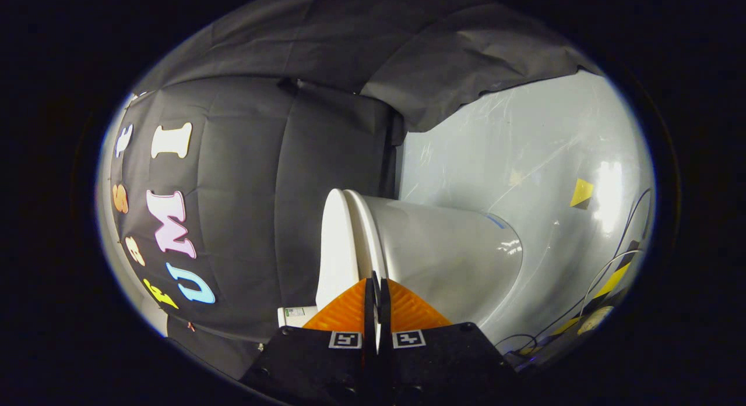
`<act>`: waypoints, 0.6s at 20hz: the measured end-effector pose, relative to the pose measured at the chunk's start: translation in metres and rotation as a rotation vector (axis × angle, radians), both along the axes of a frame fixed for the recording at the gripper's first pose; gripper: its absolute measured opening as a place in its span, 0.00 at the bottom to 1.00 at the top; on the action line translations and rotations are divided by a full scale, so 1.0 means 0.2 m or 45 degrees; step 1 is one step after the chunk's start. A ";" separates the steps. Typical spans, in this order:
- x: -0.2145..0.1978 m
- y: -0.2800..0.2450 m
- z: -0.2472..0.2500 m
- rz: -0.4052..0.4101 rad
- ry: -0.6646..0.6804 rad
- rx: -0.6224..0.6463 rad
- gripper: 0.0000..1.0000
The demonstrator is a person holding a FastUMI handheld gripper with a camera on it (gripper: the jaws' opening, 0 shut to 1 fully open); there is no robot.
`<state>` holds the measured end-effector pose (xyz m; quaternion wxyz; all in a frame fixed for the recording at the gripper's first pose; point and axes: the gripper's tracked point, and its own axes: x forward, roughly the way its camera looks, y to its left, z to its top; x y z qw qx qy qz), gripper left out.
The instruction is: Open the toilet lid.
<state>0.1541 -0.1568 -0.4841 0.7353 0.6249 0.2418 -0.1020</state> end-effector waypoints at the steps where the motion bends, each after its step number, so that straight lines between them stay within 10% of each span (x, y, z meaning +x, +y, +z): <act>1: 0.00 0.00 0.04 -0.004 -0.002 -0.018 0.05; 12: 0.06 0.18 0.65 0.157 -0.027 -0.533 0.05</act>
